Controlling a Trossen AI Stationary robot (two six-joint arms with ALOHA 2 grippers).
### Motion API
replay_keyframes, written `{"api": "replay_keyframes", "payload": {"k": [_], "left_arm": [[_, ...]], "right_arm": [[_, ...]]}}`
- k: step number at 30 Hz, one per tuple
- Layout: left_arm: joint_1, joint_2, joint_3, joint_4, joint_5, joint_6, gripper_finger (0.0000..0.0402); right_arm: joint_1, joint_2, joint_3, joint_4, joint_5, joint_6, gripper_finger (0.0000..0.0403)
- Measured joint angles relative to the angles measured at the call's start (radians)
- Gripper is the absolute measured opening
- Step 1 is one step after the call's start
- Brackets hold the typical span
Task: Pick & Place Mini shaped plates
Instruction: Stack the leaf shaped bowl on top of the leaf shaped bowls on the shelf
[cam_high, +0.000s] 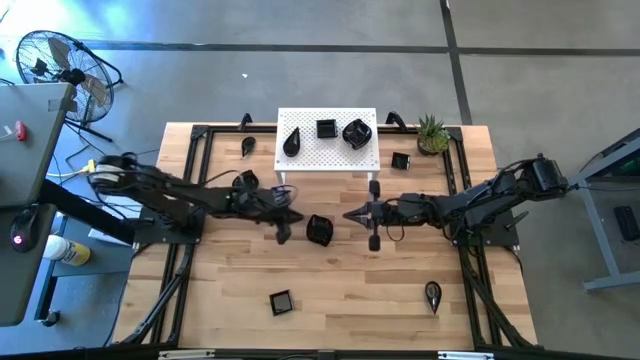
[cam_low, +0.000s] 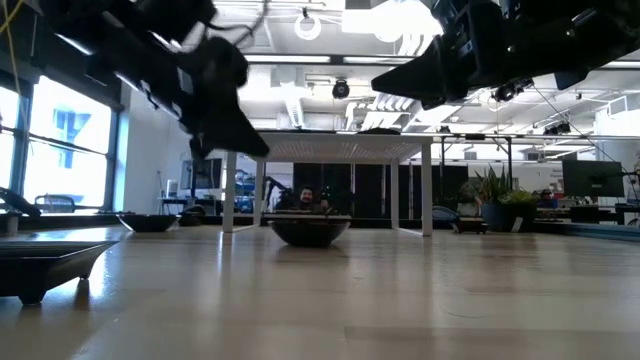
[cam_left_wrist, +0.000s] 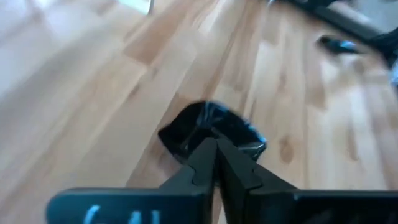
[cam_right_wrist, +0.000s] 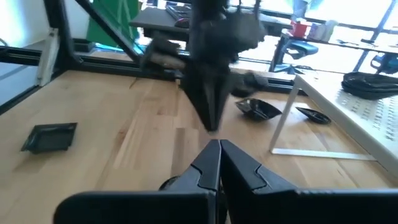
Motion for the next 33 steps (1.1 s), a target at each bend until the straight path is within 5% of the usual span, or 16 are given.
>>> {"api": "replay_keyframes", "payload": {"k": [11,23,33], "left_arm": [[0.000,-0.307,-0.301,0.304,0.001,0.176,0.0002],[0.000,-0.311,-0.468,0.507,0.036,0.310,0.0001],[0.000,-0.311,-0.484,0.522,-0.012,0.328,0.0001]], "right_arm": [[0.000,0.000,0.021,-0.053,0.074,0.026,0.0003],[0.029,0.036,0.283,-0.647,0.120,0.130,0.0035],[0.067,0.320,0.569,-0.974,0.020,-0.009,0.0096]]}}
